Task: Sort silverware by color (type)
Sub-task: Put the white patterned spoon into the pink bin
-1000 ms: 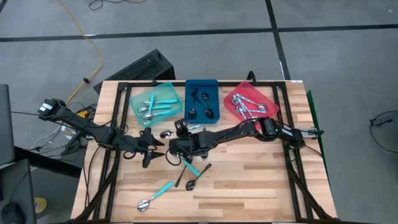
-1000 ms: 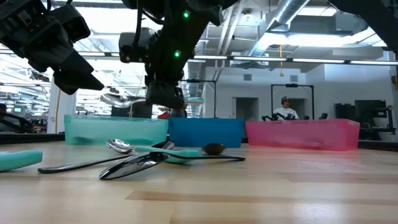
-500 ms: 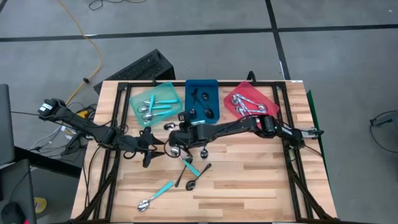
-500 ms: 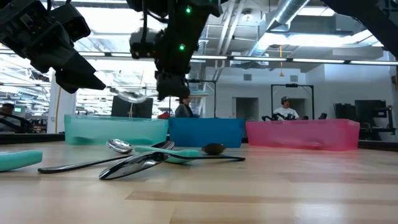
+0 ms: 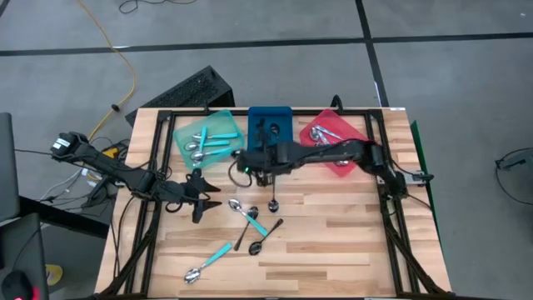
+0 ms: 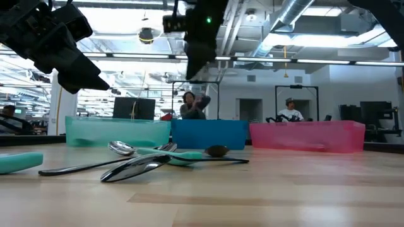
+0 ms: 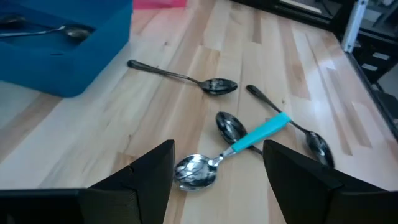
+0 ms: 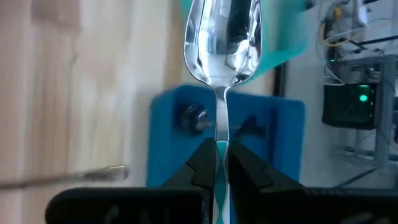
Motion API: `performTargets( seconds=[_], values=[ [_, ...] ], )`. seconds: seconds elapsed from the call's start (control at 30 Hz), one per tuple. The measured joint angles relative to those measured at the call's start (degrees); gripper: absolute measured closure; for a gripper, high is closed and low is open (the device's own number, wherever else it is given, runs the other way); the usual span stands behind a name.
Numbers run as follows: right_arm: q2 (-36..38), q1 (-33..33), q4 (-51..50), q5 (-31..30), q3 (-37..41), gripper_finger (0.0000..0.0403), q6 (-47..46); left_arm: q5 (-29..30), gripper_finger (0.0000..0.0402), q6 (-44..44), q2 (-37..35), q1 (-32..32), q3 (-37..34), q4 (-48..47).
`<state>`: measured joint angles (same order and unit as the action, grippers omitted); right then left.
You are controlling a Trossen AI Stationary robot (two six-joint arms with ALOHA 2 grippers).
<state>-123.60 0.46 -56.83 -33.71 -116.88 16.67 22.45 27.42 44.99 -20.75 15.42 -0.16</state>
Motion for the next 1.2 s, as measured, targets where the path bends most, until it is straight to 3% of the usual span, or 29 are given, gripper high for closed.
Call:
performTargets(
  seconds=[0.27, 0.43, 0.7, 0.87, 1.2],
  values=[
    [9.45, -5.21, -6.40, 4.44, 0.00, 0.0355, -0.37, 1.42, 0.0173, -0.03, 0.00, 0.00, 0.00, 0.17],
    [16.61, -11.11, -9.91, 11.52, -0.01, 0.0355, -1.18, 2.89, 0.0173, -0.18, 0.02, 0.00, 0.00, -0.41],
    [25.35, -21.51, -14.47, 14.50, 0.00, 0.0355, -15.89, 5.52, 0.0173, -0.24, 0.01, 0.00, 0.00, -0.31],
    [27.94, -26.33, -20.16, 14.45, 0.01, 0.0355, -20.97, 6.32, 0.0173, 0.32, 0.00, 0.00, 0.00, 0.05],
    [28.58, -31.61, -30.30, 15.58, 0.00, 0.0355, -21.32, 5.89, 0.0173, 1.31, 0.00, 0.00, 0.00, 0.01]
  ],
)
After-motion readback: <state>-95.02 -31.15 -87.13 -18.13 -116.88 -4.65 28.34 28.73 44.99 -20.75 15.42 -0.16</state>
